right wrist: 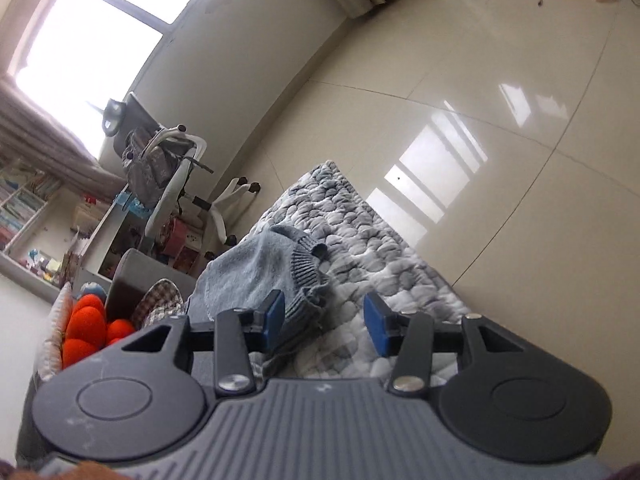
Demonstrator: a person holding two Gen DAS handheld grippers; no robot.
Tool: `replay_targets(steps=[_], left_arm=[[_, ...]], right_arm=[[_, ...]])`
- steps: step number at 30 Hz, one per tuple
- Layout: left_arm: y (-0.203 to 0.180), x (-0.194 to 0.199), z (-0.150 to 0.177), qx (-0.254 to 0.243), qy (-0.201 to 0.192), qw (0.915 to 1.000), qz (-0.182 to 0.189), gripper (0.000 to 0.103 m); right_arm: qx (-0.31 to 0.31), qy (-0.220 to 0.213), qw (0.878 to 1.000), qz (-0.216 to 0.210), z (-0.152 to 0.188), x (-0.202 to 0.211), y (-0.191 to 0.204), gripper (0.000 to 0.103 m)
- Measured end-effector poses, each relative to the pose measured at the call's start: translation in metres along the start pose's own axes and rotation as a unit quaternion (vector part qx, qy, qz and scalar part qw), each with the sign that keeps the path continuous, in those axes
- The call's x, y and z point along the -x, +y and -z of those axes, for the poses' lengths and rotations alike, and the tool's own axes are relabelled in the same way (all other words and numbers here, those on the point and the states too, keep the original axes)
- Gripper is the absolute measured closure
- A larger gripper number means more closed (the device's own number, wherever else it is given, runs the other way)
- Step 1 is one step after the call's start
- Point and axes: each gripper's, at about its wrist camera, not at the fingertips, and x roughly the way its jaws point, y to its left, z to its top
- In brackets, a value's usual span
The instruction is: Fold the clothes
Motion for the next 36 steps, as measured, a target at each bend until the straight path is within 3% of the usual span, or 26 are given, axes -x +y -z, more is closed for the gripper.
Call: replay_targets(steps=[4,10,12,14,18,22,26,28,32,36], left_arm=[[0.001,0.001,-0.001,0.0,0.003,0.9999,0.013,0.02],[0.005,0.003,-0.003,0.016,0.005,0.9991,0.039,0.02],[0.004,0.003,-0.003,0.016,0.006,0.999,0.04,0.02],[0.003,0.004,-0.003,0.014,0.006,0.999,0.042,0.02],[0.009,0.008,-0.006,0.034,0.007,0.9975,0.062,0.02],[0.016,0.015,-0.011,0.048,0.004,0.9951,0.086,0.02],[0.035,0.024,-0.021,0.074,-0.016,0.9932,0.089,0.02],[0.05,0.03,-0.027,0.091,-0.032,0.9921,0.08,0.02],[0.087,0.039,-0.035,0.133,-0.051,0.9877,0.065,0.02],[0.116,0.033,-0.035,0.177,-0.05,0.9817,0.048,0.02]], right_arm=[[-0.016,0.001,1.0,-0.02,0.001,-0.01,-0.001,0.054],[0.018,-0.009,1.0,-0.005,0.007,-0.01,0.011,0.054],[0.031,-0.011,0.999,-0.003,0.01,-0.012,0.018,0.061],[0.049,-0.021,0.999,0.003,0.013,-0.011,0.023,0.091],[0.08,-0.066,0.995,0.01,0.022,-0.005,0.036,0.091],[0.159,-0.12,0.98,0.02,0.041,0.0,0.067,0.091],[0.26,-0.176,0.949,0.038,0.069,-0.004,0.108,0.092],[0.304,-0.183,0.935,0.016,0.091,-0.011,0.136,0.092],[0.45,-0.114,0.886,0.007,0.16,-0.054,0.201,0.092],[0.585,0.006,0.809,0.063,0.232,-0.114,0.222,0.087]])
